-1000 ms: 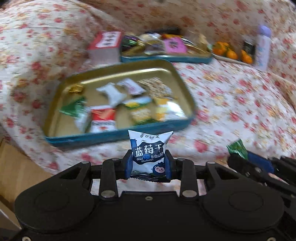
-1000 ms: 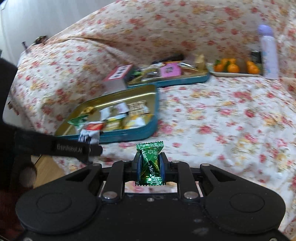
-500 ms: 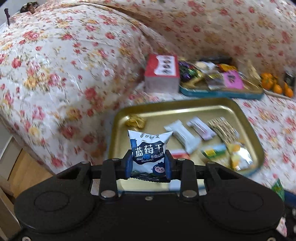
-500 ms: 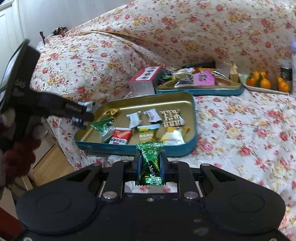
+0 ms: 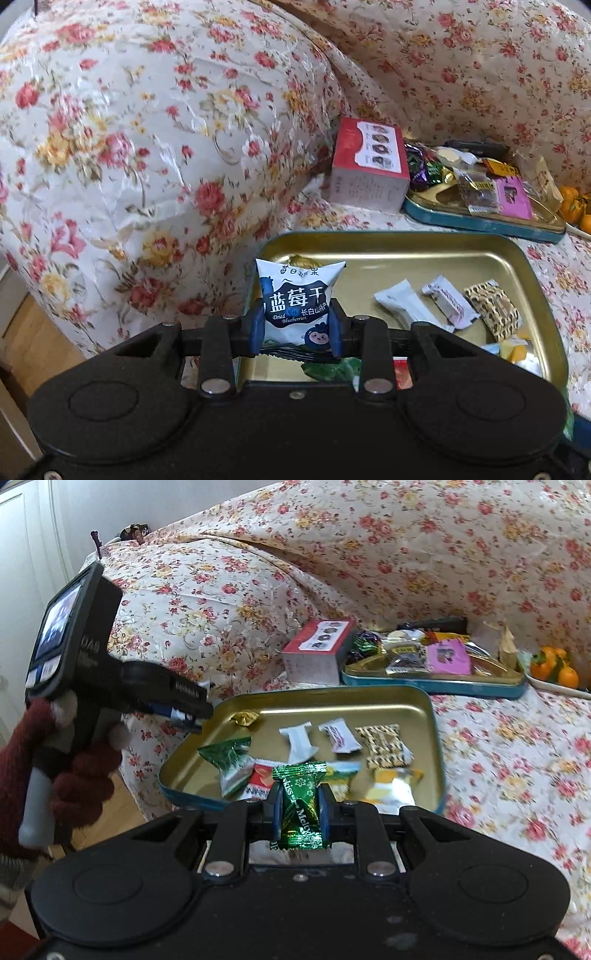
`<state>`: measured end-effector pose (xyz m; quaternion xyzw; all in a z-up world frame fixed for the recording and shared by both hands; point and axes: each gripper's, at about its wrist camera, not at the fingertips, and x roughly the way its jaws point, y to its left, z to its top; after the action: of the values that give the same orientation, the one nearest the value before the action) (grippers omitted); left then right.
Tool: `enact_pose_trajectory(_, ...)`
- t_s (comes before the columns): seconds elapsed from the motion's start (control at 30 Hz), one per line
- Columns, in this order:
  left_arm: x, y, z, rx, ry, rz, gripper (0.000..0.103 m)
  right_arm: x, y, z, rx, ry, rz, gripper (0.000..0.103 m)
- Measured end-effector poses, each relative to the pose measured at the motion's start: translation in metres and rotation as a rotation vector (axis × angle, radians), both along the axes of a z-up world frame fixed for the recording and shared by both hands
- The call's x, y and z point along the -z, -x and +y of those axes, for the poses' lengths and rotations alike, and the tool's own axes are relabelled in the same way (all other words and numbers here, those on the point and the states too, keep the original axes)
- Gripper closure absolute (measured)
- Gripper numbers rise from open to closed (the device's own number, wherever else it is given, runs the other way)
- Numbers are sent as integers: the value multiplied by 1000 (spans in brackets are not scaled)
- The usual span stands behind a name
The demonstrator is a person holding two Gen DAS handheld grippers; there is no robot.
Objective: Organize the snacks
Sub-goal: 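Carry the blueberry packet with left gripper while right carries green candy to gold tray, then open the left gripper over the gold tray while right lowers the green candy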
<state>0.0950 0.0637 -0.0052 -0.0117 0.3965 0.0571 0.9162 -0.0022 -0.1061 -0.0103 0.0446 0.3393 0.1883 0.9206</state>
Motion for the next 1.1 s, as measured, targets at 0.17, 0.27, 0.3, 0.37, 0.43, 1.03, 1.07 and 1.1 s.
enact_pose_trajectory(0.17,5,1,4,23,26,-9,61,2,-17,13,0,-2,-9,82)
enact_pose_trajectory(0.27,6,-2,3,39,29,-31,60,4,-26,19,8,-1,-13,82)
enact_pose_trajectory(0.3,6,-1,3,42,29,-38,60,5,-29,20,11,-3,-12,82)
enact_pose_trajectory(0.37,6,0,3,42,35,-47,60,6,-34,23,17,-5,-7,82)
enact_pose_trajectory(0.43,6,1,2,43,33,-45,56,8,-37,25,20,-7,-1,82)
enact_pose_trajectory(1.03,2,2,8,-9,69,66,56,11,-82,43,36,25,16,82)
enact_pose_trajectory(1.07,3,1,8,-8,71,73,56,11,-88,46,38,29,17,82)
enact_pose_trajectory(1.1,3,1,8,-8,72,79,56,11,-93,48,39,36,17,82)
